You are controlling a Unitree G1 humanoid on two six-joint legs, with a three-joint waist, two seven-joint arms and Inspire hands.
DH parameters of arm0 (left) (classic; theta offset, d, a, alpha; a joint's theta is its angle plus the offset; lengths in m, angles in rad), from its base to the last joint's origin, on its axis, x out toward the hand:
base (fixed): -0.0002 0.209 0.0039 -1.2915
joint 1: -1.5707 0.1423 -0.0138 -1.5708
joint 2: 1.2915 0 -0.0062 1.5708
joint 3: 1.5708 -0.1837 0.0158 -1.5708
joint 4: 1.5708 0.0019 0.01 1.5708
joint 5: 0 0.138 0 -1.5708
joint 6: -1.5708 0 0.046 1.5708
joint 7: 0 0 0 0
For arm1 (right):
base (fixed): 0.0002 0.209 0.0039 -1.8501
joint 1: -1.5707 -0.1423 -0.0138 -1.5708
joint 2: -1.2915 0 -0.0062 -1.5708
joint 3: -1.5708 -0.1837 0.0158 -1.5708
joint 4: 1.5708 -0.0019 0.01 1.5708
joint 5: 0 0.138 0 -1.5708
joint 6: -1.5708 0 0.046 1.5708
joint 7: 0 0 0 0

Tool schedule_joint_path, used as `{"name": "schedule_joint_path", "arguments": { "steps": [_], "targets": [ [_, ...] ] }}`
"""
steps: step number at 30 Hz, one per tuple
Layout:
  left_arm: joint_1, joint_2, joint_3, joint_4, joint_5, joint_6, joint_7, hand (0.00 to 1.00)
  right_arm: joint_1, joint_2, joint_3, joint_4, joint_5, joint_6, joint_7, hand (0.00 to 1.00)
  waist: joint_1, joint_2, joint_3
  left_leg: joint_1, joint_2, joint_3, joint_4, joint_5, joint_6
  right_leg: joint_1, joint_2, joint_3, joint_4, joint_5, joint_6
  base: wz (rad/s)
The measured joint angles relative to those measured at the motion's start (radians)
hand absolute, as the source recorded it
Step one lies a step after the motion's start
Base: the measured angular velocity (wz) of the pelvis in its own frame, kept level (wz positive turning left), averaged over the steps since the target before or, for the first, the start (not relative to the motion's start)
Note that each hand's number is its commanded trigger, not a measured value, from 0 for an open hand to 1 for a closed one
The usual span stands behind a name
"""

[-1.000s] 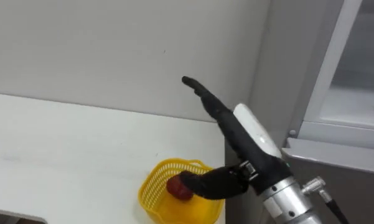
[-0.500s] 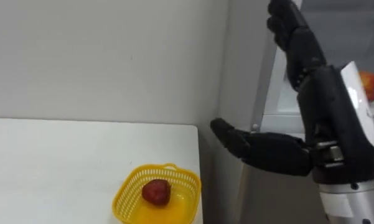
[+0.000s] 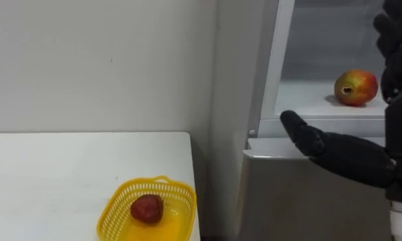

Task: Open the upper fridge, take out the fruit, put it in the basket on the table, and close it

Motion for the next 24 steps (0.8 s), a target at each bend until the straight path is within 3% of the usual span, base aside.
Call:
{"name": "schedule_joint_path", "arguments": {
  "steps": [2, 7, 13, 16, 19, 24],
  "targets": [
    [0.003, 0.000, 0.000, 0.000, 0.000, 0.000, 0.000, 0.00, 0.002, -0.005, -0.028, 0.000, 0.012, -0.002, -0.012, 0.00, -0.005, -0.006, 0.0015, 0.001, 0.000, 0.000, 0.000, 0.000, 0.000, 0.001, 0.000, -0.001, 0.000, 0.000, 0.000, 0.00],
    [0.005, -0.001, 0.001, -0.001, 0.007, -0.001, -0.005, 0.00, 0.003, -0.038, -0.084, 0.027, 0.012, -0.008, -0.029, 0.00, -0.024, -0.025, 0.0140, 0.000, 0.001, 0.000, 0.004, 0.000, 0.000, 0.003, 0.000, 0.002, 0.000, 0.000, 0.000, 0.00],
    [-0.004, -0.001, 0.004, -0.001, 0.001, -0.001, -0.005, 0.00, -0.019, -0.077, -0.139, 0.137, 0.064, -0.004, -0.036, 0.00, -0.020, -0.038, 0.0132, 0.000, 0.000, 0.001, 0.006, 0.000, 0.000, 0.000, -0.002, -0.001, 0.000, 0.001, 0.000, -0.01],
    [-0.003, -0.001, 0.041, -0.001, 0.001, -0.001, -0.005, 0.00, -0.058, -0.098, -0.150, 0.207, 0.065, 0.004, -0.057, 0.00, -0.021, -0.046, 0.0099, -0.003, 0.000, -0.003, 0.005, 0.000, 0.000, -0.002, -0.004, -0.009, 0.001, 0.001, 0.000, 0.02],
    [-0.001, 0.001, 0.068, -0.003, 0.001, 0.002, -0.006, 0.00, -0.110, -0.129, -0.161, 0.271, 0.069, 0.028, -0.077, 0.00, -0.021, -0.053, 0.0112, -0.004, 0.000, -0.011, 0.005, 0.000, 0.000, -0.002, -0.010, -0.025, -0.002, 0.000, 0.000, 0.07],
    [0.014, 0.016, 0.081, -0.009, 0.009, 0.008, -0.017, 0.00, -0.195, -0.208, -0.183, 0.382, 0.207, 0.056, -0.099, 0.00, -0.015, -0.087, 0.0102, -0.012, -0.001, -0.024, 0.015, 0.002, -0.003, -0.001, -0.010, -0.040, -0.003, -0.001, 0.000, 0.08]
  ]
}}
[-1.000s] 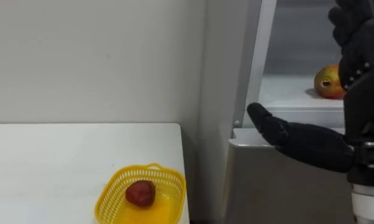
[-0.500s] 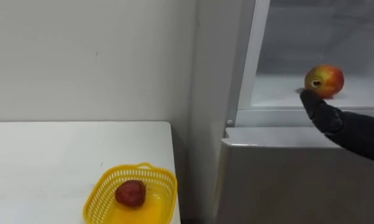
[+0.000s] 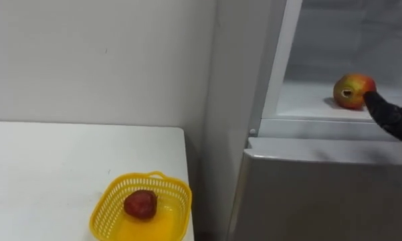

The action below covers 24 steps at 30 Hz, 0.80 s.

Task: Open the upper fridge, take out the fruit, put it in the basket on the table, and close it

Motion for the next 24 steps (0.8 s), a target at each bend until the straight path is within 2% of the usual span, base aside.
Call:
{"name": "schedule_joint_path", "arguments": {
  "steps": [4, 7, 9, 14, 17, 19, 22, 24],
  "targets": [
    [0.009, 0.002, 0.037, -0.021, 0.000, 0.000, -0.002, 0.00, -0.034, -0.052, -0.001, 0.059, 0.088, 0.002, 0.012, 0.00, -0.004, -0.009, -0.0016, -0.008, -0.002, -0.017, 0.002, -0.001, 0.001, 0.001, -0.001, -0.018, 0.001, 0.000, 0.000, 0.12],
    [0.017, 0.011, 0.055, -0.047, 0.000, 0.006, -0.002, 0.00, -0.101, -0.115, 0.002, 0.194, 0.169, 0.040, 0.058, 0.00, 0.004, -0.021, 0.0005, -0.010, -0.003, -0.024, -0.001, -0.001, 0.001, 0.003, -0.002, -0.024, 0.002, 0.000, 0.000, 0.05],
    [0.022, 0.016, 0.056, -0.069, 0.000, 0.018, -0.002, 0.00, -0.110, -0.136, 0.003, 0.241, 0.200, 0.062, 0.080, 0.00, 0.011, -0.028, -0.0005, -0.016, -0.003, -0.028, 0.003, -0.001, 0.001, 0.002, -0.003, -0.032, 0.001, 0.000, 0.000, 0.07],
    [0.024, 0.022, 0.067, -0.078, 0.002, 0.033, -0.007, 0.00, -0.114, -0.155, 0.003, 0.320, 0.240, 0.102, 0.137, 0.00, 0.020, -0.038, -0.0029, -0.025, -0.004, -0.036, 0.013, -0.001, 0.001, 0.000, -0.003, -0.040, 0.002, 0.000, 0.000, 0.06],
    [0.045, 0.027, 0.086, -0.106, 0.002, 0.042, -0.007, 0.00, -0.125, -0.169, 0.005, 0.371, 0.287, 0.114, 0.180, 0.00, 0.021, -0.047, -0.0012, -0.025, -0.005, -0.043, 0.014, -0.001, 0.001, 0.001, -0.005, -0.047, 0.003, 0.000, 0.000, 0.06],
    [0.059, 0.039, 0.086, -0.112, 0.002, 0.043, -0.008, 0.00, -0.164, -0.194, 0.012, 0.436, 0.373, 0.136, 0.198, 0.00, 0.020, -0.057, -0.0006, -0.029, -0.007, -0.049, 0.016, 0.000, 0.001, 0.000, -0.006, -0.054, 0.003, 0.000, 0.000, 0.07],
    [0.071, 0.049, 0.086, -0.112, 0.001, 0.044, -0.010, 0.00, -0.209, -0.226, 0.049, 0.490, 0.418, 0.143, 0.211, 0.00, 0.019, -0.065, -0.0016, -0.033, -0.007, -0.053, 0.018, 0.000, 0.001, 0.000, -0.006, -0.061, 0.002, 0.000, 0.000, 0.05],
    [0.073, 0.053, 0.099, -0.112, 0.002, 0.051, -0.028, 0.00, -0.239, -0.258, 0.077, 0.542, 0.459, 0.144, 0.246, 0.00, 0.020, -0.071, -0.0063, -0.038, -0.007, -0.060, 0.021, 0.000, 0.001, 0.001, -0.006, -0.068, 0.000, 0.000, 0.000, 0.10]
  ]
}}
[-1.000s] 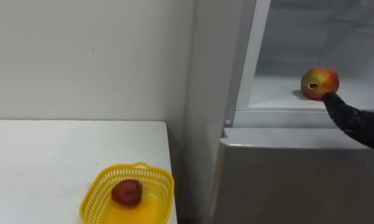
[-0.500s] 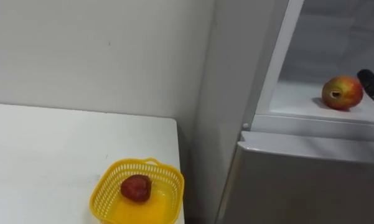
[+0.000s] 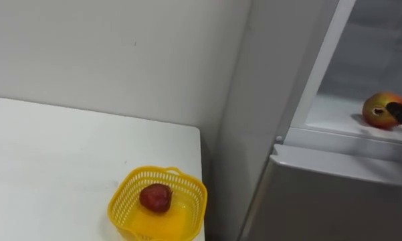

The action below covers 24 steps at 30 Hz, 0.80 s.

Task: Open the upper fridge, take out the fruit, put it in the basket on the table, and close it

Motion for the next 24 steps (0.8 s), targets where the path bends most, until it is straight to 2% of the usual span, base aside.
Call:
{"name": "schedule_joint_path", "arguments": {
  "steps": [4, 10, 15, 19, 24],
  "targets": [
    [0.002, 0.000, 0.016, 0.000, 0.000, 0.011, -0.003, 0.00, -0.057, -0.006, 0.014, 0.132, 0.029, 0.006, 0.040, 0.00, 0.004, -0.005, -0.0037, -0.001, -0.001, -0.013, 0.004, 0.000, 0.000, 0.005, -0.005, -0.014, 0.000, 0.000, 0.000, 0.12],
    [0.004, 0.001, 0.025, 0.000, 0.000, 0.016, -0.018, 0.00, -0.093, -0.006, 0.036, 0.219, 0.032, 0.015, 0.107, 0.00, 0.006, 0.008, 0.0043, -0.006, -0.002, -0.021, 0.015, 0.000, 0.000, 0.010, -0.007, -0.027, 0.000, 0.000, 0.000, 0.05],
    [0.013, -0.007, 0.044, 0.000, 0.000, 0.019, -0.017, 0.00, -0.093, -0.006, 0.036, 0.221, 0.012, 0.020, 0.133, 0.00, 0.004, 0.035, -0.0053, -0.005, -0.002, -0.020, 0.015, 0.001, -0.002, 0.009, -0.007, -0.026, 0.001, 0.000, 0.000, 0.00],
    [0.014, -0.006, 0.054, 0.000, 0.000, 0.019, -0.015, 0.00, -0.096, -0.007, 0.037, 0.250, 0.008, 0.020, 0.151, 0.00, 0.002, 0.033, -0.0053, -0.002, 0.000, -0.020, 0.015, 0.003, -0.004, 0.012, -0.005, -0.027, 0.000, 0.000, 0.000, 0.00],
    [0.027, -0.006, 0.054, 0.000, 0.000, 0.019, -0.016, 0.00, -0.100, -0.008, 0.037, 0.341, 0.008, 0.021, 0.156, 0.00, 0.003, 0.019, -0.0083, -0.001, -0.001, -0.021, 0.017, 0.003, -0.004, 0.015, -0.006, -0.027, 0.000, 0.000, 0.000, 0.00]
  ]
}}
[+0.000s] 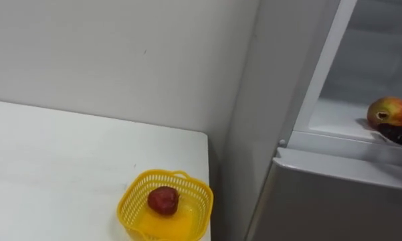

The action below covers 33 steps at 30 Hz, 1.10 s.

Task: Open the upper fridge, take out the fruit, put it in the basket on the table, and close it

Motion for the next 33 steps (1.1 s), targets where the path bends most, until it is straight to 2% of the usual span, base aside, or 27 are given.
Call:
{"name": "schedule_joint_path", "arguments": {
  "steps": [11, 13, 15, 20, 25, 28, 31, 33],
  "targets": [
    [0.000, 0.000, 0.000, 0.004, -0.002, 0.000, -0.006, 0.00, -0.046, -0.023, 0.010, 0.042, -0.039, 0.000, 0.031, 0.00, 0.004, -0.006, 0.0053, -0.001, 0.000, -0.001, -0.001, 0.000, 0.000, -0.001, -0.001, -0.005, 0.000, 0.000, 0.000, 0.00],
    [-0.002, 0.001, 0.000, 0.006, -0.003, 0.000, -0.003, 0.00, -0.059, -0.027, 0.041, 0.041, -0.040, 0.000, 0.030, 0.00, 0.016, -0.009, 0.0093, -0.002, 0.001, -0.001, -0.001, 0.000, 0.000, -0.002, 0.000, -0.007, 0.000, 0.000, 0.000, 0.00],
    [-0.006, 0.002, 0.000, 0.007, -0.005, -0.001, -0.002, 0.00, -0.060, -0.030, 0.065, 0.041, -0.043, 0.000, 0.032, 0.00, 0.020, -0.014, 0.0096, -0.005, 0.000, -0.007, 0.000, 0.000, 0.000, -0.002, 0.000, -0.013, 0.000, 0.000, 0.000, 0.06],
    [-0.008, 0.005, -0.001, 0.010, -0.008, -0.001, -0.001, 0.00, -0.066, -0.030, 0.088, 0.041, -0.043, 0.000, 0.033, 0.00, 0.031, -0.024, 0.0066, -0.007, -0.001, -0.019, 0.000, 0.000, 0.000, 0.001, -0.001, -0.029, 0.000, 0.000, 0.000, 0.09],
    [-0.005, 0.005, 0.000, 0.011, -0.006, 0.000, -0.001, 0.00, -0.072, -0.030, 0.089, 0.030, -0.043, 0.000, 0.042, 0.00, 0.047, -0.023, 0.0067, -0.011, -0.001, -0.026, 0.001, 0.000, 0.000, 0.000, -0.001, -0.037, 0.000, 0.000, 0.000, 0.03],
    [-0.005, 0.005, 0.000, 0.011, -0.001, 0.001, -0.002, 0.00, -0.072, -0.030, 0.089, 0.030, -0.043, 0.000, 0.049, 0.00, 0.051, -0.018, 0.0047, -0.012, -0.001, -0.027, 0.002, 0.000, 0.000, 0.000, -0.002, -0.047, 0.000, 0.000, 0.000, 0.01],
    [-0.003, 0.005, 0.001, 0.010, 0.000, 0.011, -0.005, 0.00, -0.073, -0.034, 0.089, 0.030, -0.043, 0.000, 0.066, 0.00, 0.054, -0.009, -0.0010, -0.020, -0.002, -0.034, 0.006, 0.000, 0.000, -0.004, -0.003, -0.054, 0.000, 0.000, 0.000, 0.07],
    [-0.002, 0.005, 0.001, 0.011, 0.000, 0.012, -0.006, 0.00, -0.080, -0.036, 0.089, 0.044, -0.044, 0.000, 0.071, 0.00, 0.054, -0.006, 0.0008, -0.022, -0.003, -0.038, 0.008, 0.000, -0.001, -0.002, -0.003, -0.056, 0.000, 0.000, 0.000, 0.04]
  ]
}}
